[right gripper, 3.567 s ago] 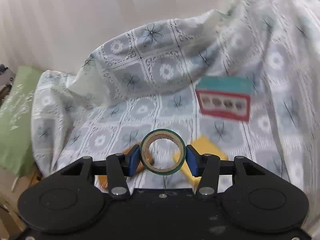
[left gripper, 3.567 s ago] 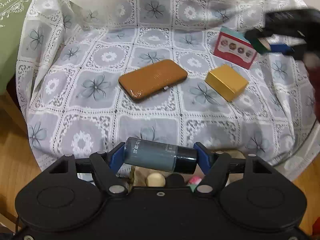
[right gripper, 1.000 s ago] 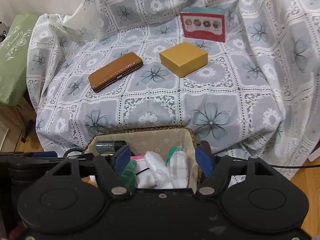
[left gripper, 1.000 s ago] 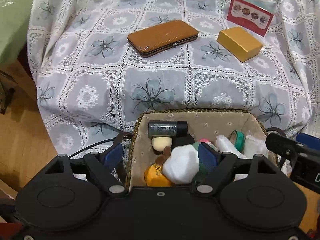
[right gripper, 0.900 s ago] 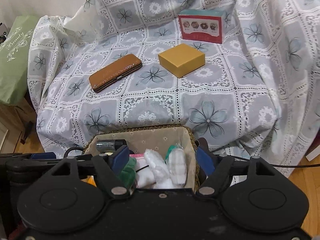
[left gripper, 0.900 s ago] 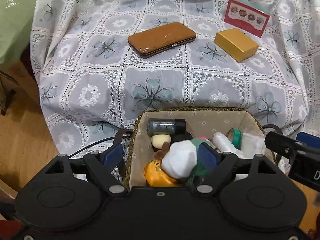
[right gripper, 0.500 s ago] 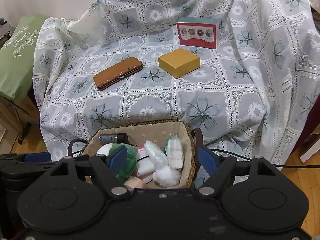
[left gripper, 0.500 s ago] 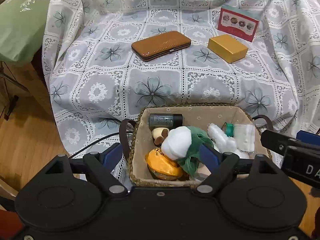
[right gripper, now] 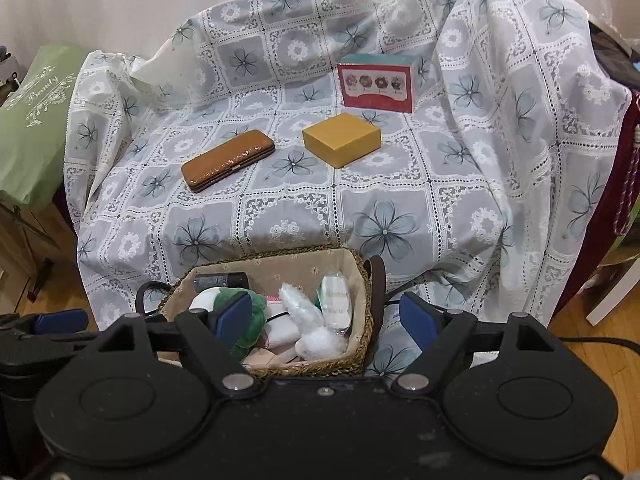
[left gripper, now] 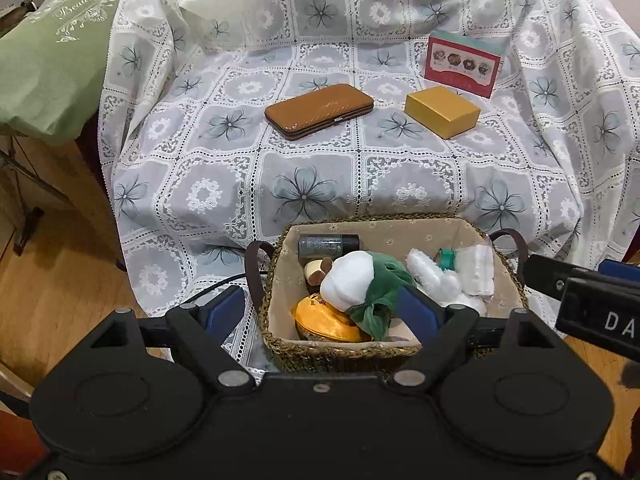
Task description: Organize soft objects
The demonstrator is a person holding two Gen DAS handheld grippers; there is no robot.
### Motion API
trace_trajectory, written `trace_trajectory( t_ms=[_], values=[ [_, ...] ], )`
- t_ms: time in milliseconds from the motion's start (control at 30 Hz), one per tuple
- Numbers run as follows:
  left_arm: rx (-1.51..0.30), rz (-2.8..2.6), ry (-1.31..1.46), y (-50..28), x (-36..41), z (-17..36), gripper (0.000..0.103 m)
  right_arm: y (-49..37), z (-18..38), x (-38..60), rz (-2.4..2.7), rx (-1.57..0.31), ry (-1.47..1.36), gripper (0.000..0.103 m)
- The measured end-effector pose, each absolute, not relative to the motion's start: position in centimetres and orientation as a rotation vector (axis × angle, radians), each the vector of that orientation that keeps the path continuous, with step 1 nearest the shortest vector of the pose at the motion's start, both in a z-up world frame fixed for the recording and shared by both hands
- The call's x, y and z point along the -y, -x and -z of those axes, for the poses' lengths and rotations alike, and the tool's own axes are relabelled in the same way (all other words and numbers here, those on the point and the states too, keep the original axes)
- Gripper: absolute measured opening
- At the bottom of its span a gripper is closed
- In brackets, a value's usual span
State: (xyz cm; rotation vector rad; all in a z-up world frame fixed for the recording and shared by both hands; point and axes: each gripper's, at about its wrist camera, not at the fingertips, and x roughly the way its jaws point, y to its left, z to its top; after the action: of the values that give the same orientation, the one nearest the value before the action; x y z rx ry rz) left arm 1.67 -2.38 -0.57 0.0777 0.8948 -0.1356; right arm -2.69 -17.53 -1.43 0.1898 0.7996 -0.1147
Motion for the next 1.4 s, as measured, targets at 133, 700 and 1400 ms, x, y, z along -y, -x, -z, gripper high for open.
trace_trajectory(
  t_ms=[133, 700, 1400],
  values=[
    [-0.883, 0.135, -0.077, -1.2, 2.3, 0.3, 0.082, 3.1, 1.1, 17.2, 0.117, -0.788, -0.174, 0.082],
    [-0.863, 0.129, -0.069, -0.2, 2.1, 0.1, 0.093, 3.8, 0.9, 17.6, 0.133, -0.798, -0.198, 0.083],
    [-0.861, 0.092, -0.048, 0.0, 1.4, 0.2, 0.093, 3.9, 1.2, 17.6, 0.151, -0.814, -0.212, 0.084]
  ],
)
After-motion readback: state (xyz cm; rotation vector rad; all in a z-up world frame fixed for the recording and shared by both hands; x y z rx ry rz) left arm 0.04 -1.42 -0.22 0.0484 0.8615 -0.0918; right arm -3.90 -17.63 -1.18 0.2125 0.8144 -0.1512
